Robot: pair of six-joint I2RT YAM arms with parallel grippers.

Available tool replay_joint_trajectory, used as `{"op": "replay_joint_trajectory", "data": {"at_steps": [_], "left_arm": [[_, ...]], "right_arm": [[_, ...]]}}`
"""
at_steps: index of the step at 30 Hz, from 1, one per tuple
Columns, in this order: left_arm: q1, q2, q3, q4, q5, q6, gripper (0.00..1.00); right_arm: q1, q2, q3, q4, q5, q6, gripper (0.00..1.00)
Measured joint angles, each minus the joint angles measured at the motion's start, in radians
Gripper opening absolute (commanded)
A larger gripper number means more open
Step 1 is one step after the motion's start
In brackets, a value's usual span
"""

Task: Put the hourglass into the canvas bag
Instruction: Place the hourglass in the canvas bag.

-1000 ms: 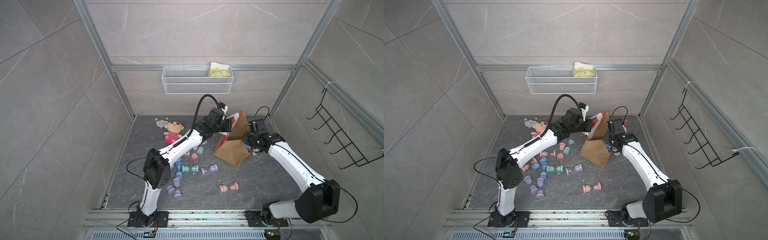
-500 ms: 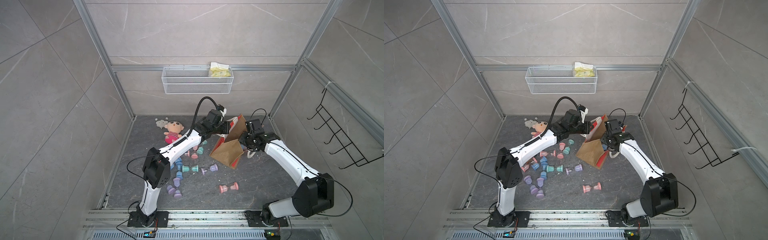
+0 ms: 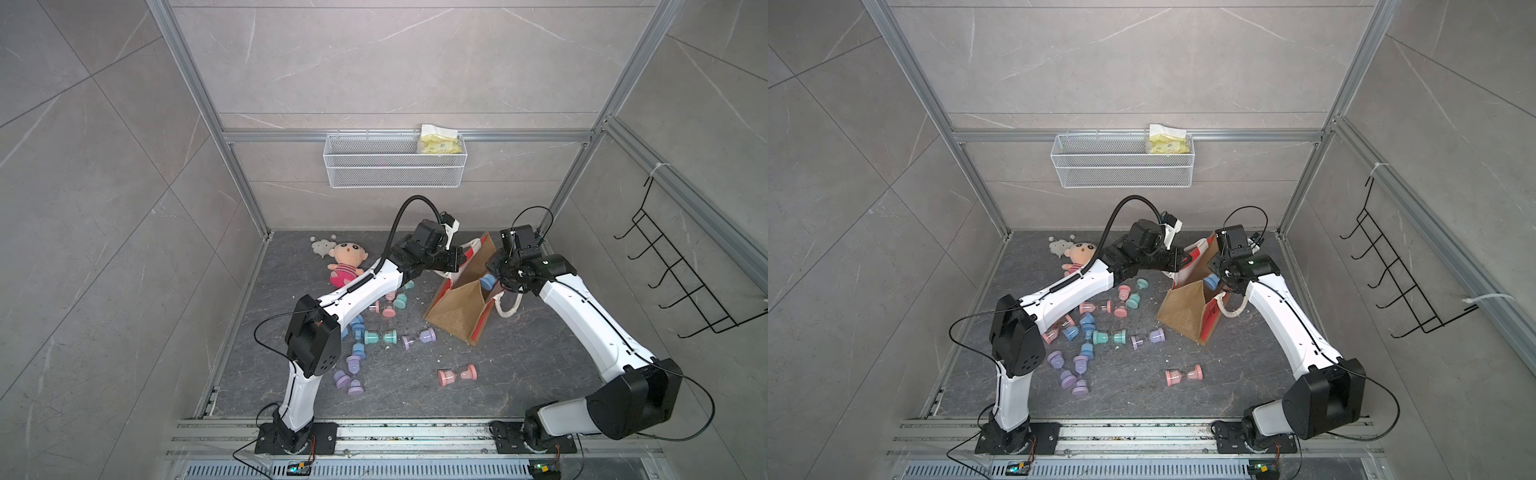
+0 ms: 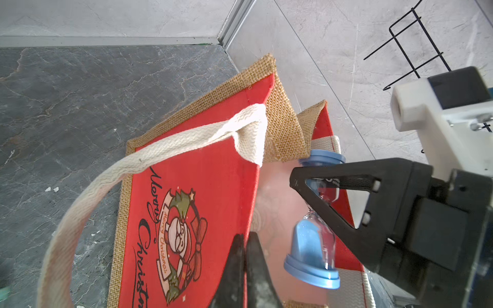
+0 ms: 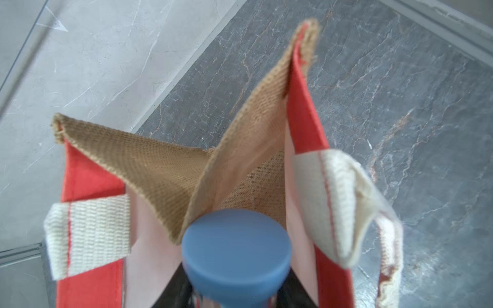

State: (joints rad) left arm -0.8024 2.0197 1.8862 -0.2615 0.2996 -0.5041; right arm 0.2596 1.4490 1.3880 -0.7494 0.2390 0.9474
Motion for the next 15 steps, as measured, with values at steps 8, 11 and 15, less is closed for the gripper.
{"op": "replay_joint_trajectory", "data": {"at_steps": [8, 11, 15], "left_arm": [[0.0, 0.0, 0.0, 0.0, 0.018, 0.0, 0.0], [0.0, 0.0, 0.0, 0.0, 0.016, 0.0, 0.0], [0.0, 0.0, 0.0, 0.0, 0.011, 0.0, 0.0]], "right_arm": [[0.021, 0.098, 0.053, -0.028, 0.009, 0.068, 0.0], [0.029, 0.108, 0.053, -0.031, 0.018, 0.09, 0.0], [0.03, 0.142, 0.053, -0.033, 0.046, 0.105, 0.0]]}}
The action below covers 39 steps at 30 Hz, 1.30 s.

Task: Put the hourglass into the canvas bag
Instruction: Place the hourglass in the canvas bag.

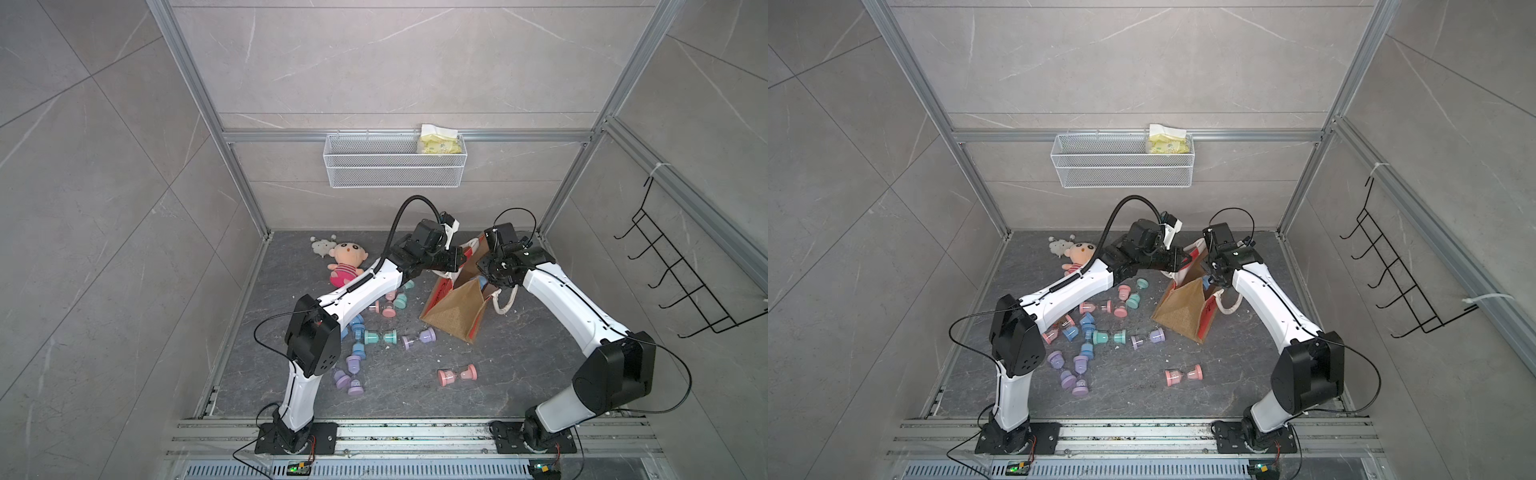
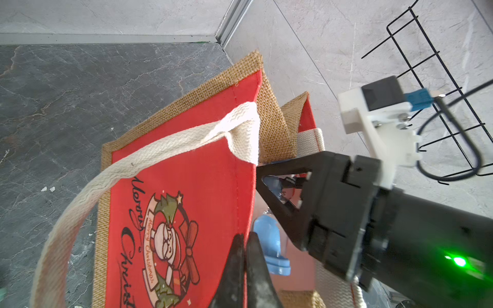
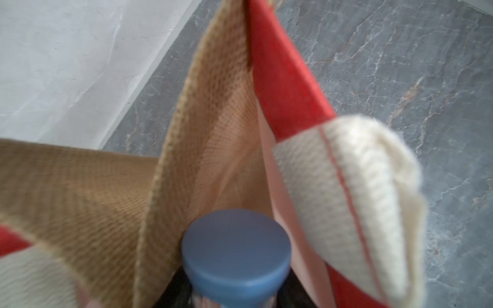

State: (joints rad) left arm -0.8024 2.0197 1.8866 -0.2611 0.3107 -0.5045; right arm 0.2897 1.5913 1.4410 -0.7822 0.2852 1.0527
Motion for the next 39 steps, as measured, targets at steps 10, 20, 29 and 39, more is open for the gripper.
{"op": "replay_joint_trajectory", "data": {"at_steps": [10, 20, 29, 39], "left_arm": [[0.0, -0.013, -0.022, 0.021, -0.048, -0.004, 0.0], [0.008, -0.014, -0.039, 0.027, -0.074, -0.033, 0.0], [0.014, -0.014, -0.049, 0.023, -0.076, -0.045, 0.0], [0.021, -0.014, -0.051, 0.028, -0.074, -0.055, 0.0]], "right_arm": [[0.011, 0.087, -0.007, 0.0, 0.038, 0.003, 0.0], [0.014, 0.135, -0.035, 0.091, 0.024, 0.003, 0.01], [0.014, 0.189, -0.045, 0.136, -0.004, -0.002, 0.41], [0.014, 0.187, -0.058, 0.152, -0.016, -0.015, 0.81]]}}
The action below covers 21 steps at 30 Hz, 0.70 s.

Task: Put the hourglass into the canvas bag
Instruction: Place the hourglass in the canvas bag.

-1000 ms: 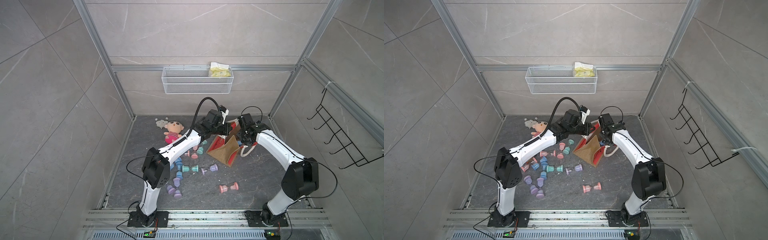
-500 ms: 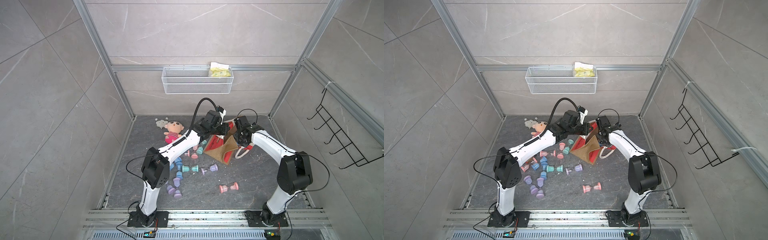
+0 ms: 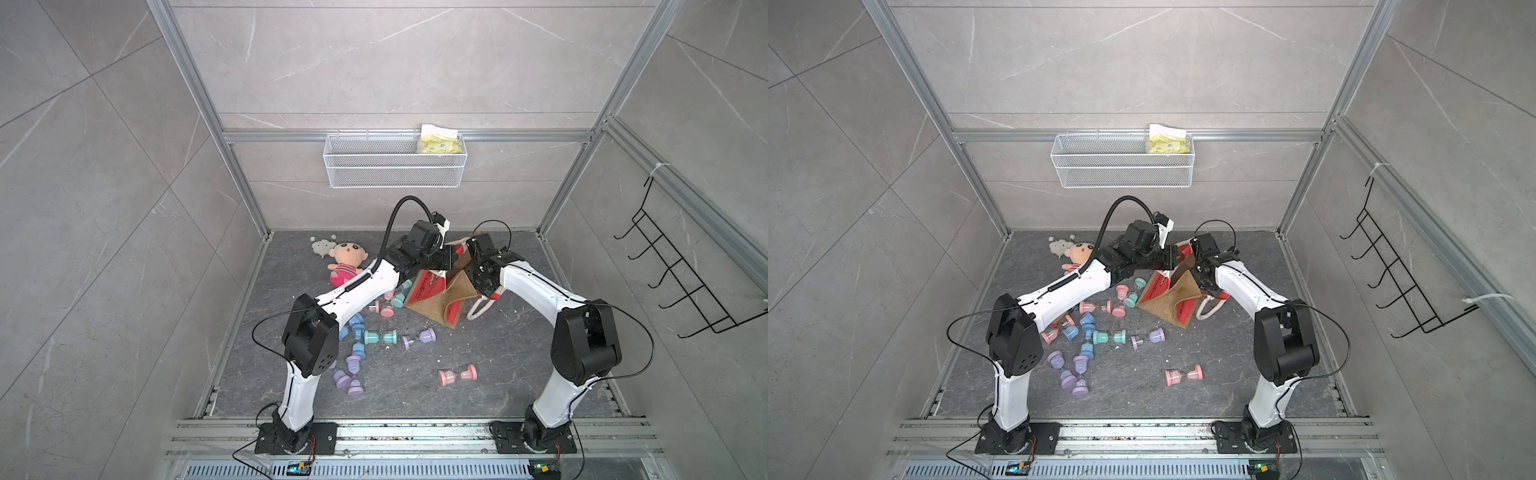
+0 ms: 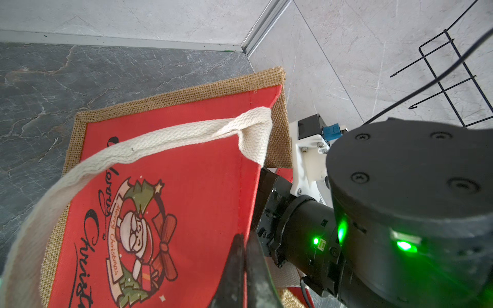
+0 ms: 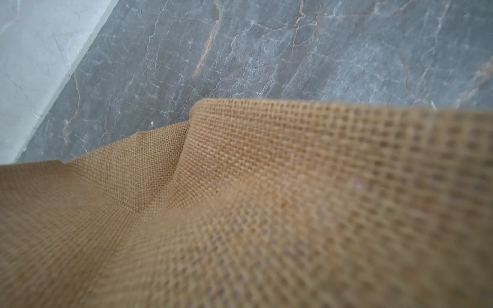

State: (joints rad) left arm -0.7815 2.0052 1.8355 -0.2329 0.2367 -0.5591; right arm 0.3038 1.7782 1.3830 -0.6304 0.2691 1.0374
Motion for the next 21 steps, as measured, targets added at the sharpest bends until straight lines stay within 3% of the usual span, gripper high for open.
{"op": "replay_joint_trajectory", "data": {"at_steps": [6, 21], "left_arm": [[0.002, 0.0, -0.005, 0.019, 0.006, -0.007, 0.0], [0.036, -0.013, -0.031, 0.055, 0.011, -0.048, 0.0]], "right_arm": [[0.0, -0.022, 0.0, -0.006, -0.009, -0.022, 0.99], [0.0, -0.156, 0.096, -0.14, -0.052, -0.12, 0.99]]}}
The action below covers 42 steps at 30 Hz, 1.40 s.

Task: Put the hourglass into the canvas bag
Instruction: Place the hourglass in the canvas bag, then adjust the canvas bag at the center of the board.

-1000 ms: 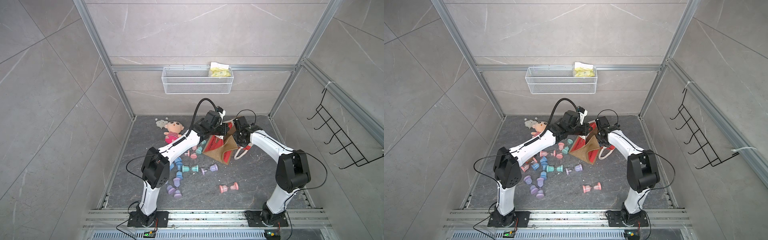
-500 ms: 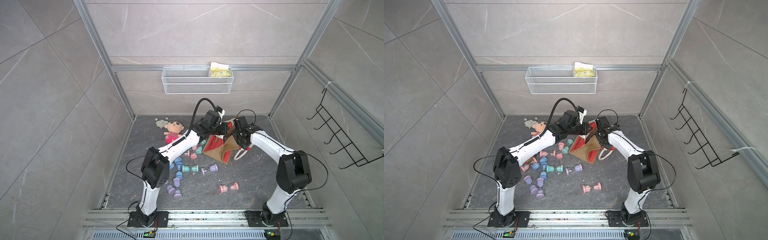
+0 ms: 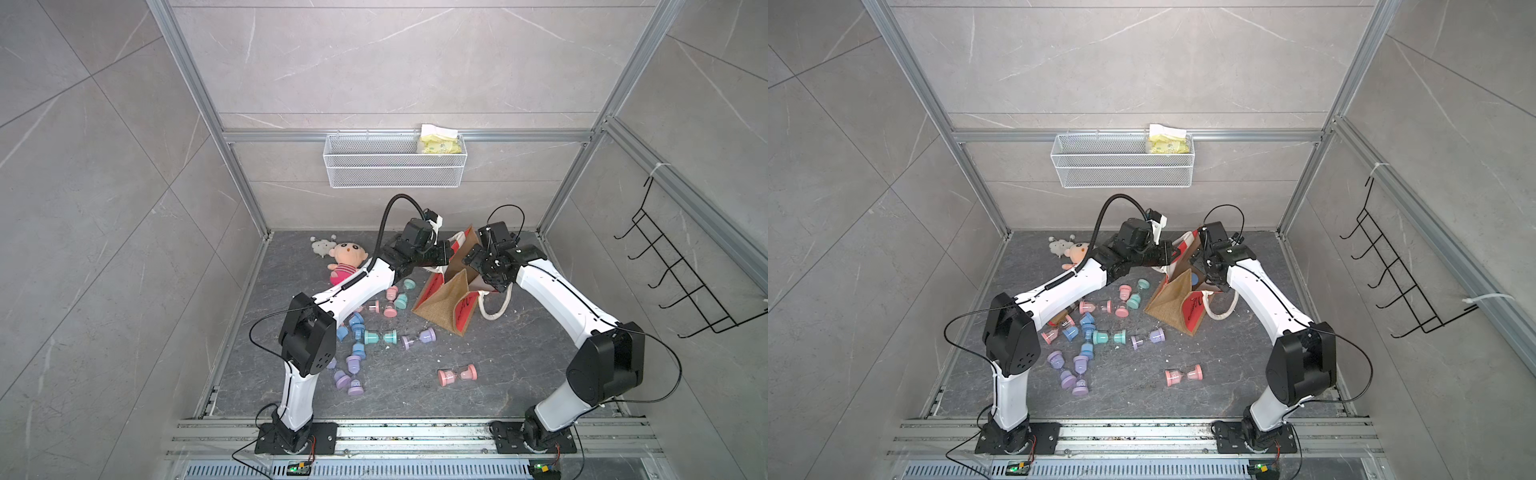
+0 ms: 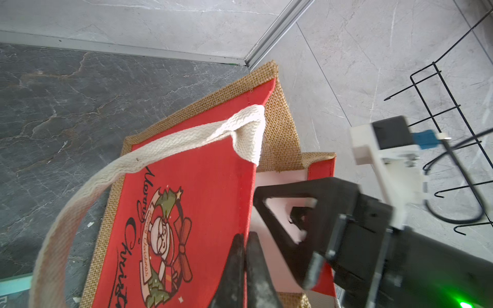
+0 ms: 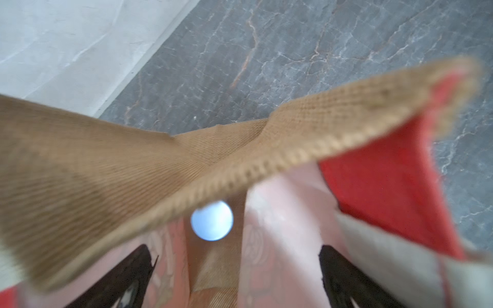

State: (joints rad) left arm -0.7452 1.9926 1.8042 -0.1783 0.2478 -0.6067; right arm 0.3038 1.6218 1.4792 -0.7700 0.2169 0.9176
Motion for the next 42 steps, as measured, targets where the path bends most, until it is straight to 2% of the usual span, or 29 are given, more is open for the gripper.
{"op": "replay_joint_trajectory", "data": {"at_steps": [11, 18, 24, 30, 42], "left_arm": [[0.01, 0.0, 0.0, 0.0, 0.012, -0.016, 0.0], [0.02, 0.0, -0.002, 0.0, 0.016, -0.019, 0.0], [0.021, 0.0, -0.006, 0.0, 0.016, -0.019, 0.0], [0.021, 0.0, -0.006, 0.0, 0.017, -0.019, 0.0], [0.021, 0.0, -0.006, -0.001, 0.016, -0.019, 0.0]], "right_arm": [[0.007, -0.053, 0.146, -0.102, -0.072, -0.079, 0.99], [0.01, -0.161, 0.145, -0.195, -0.016, -0.111, 0.99], [0.01, -0.201, 0.046, -0.22, 0.014, -0.13, 0.94], [0.01, -0.154, -0.006, -0.208, 0.011, -0.134, 0.75], [0.01, -0.112, -0.113, -0.094, 0.004, -0.132, 0.18]]}}
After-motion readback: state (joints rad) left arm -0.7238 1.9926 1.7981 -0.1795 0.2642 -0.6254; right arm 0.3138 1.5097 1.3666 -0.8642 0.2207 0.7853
